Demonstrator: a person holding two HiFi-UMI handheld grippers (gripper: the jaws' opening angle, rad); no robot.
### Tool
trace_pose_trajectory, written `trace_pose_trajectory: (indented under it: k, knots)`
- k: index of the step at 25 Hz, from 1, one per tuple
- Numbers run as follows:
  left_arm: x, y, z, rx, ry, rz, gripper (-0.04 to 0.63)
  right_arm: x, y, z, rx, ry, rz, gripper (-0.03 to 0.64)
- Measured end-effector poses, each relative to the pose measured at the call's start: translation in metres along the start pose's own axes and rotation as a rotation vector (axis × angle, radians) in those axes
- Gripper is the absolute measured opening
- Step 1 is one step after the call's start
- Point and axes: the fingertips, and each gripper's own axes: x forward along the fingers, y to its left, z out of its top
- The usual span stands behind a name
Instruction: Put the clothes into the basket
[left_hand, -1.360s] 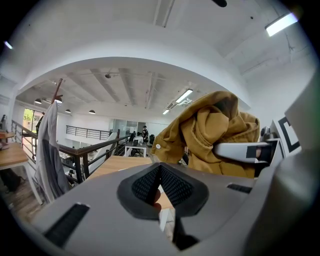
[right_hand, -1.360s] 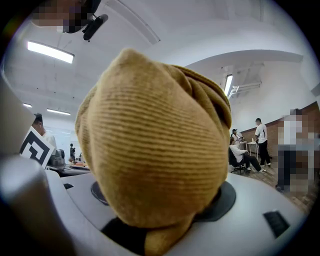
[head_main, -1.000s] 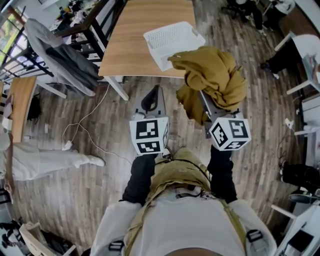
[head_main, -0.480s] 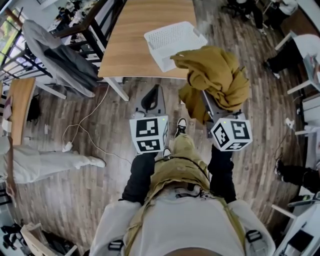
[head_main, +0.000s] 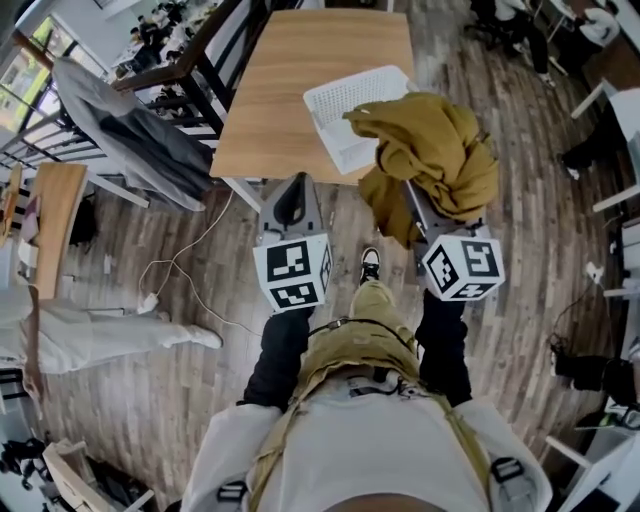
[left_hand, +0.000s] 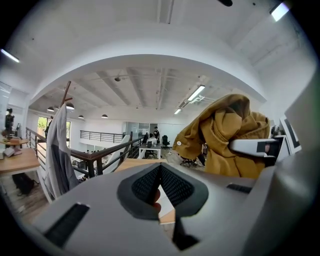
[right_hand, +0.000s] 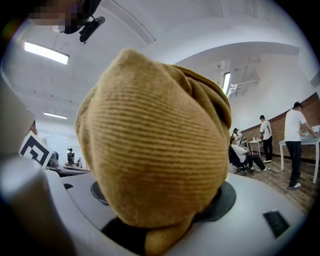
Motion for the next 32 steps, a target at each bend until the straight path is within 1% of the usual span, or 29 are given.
trace_pose_trajectory:
  k: [6,9,14,20,25,32]
  knots:
    - [0.065,0.007,0.015,-0.007,-0.016,0.019,0.0,0.058,-0.028,0.004,-0.002,-0.001,0.018,0.365]
    - [0.103,0.004,0.023,-0.007,-0.005,0.02,0.0,0.091,-0.048,0.009,0.0,0.004,0.029,0.365]
    - [0.159,0.004,0.046,-0.008,-0.027,0.025,0.0,0.144,-0.071,0.021,-0.006,-0.001,0.07,0.365]
    - [0.218,-0.001,0.057,-0.003,-0.028,0.018,0.0,0.191,-0.096,0.022,-0.008,0.003,0.1,0.365]
    - [0.253,-0.007,0.064,0.003,-0.036,0.01,0.0,0.217,-0.121,0.022,-0.008,0.004,0.097,0.365]
    - [0.287,-0.016,0.065,0.0,-0.039,0.018,0.0,0.241,-0.146,0.019,-0.011,0.018,0.123,0.365]
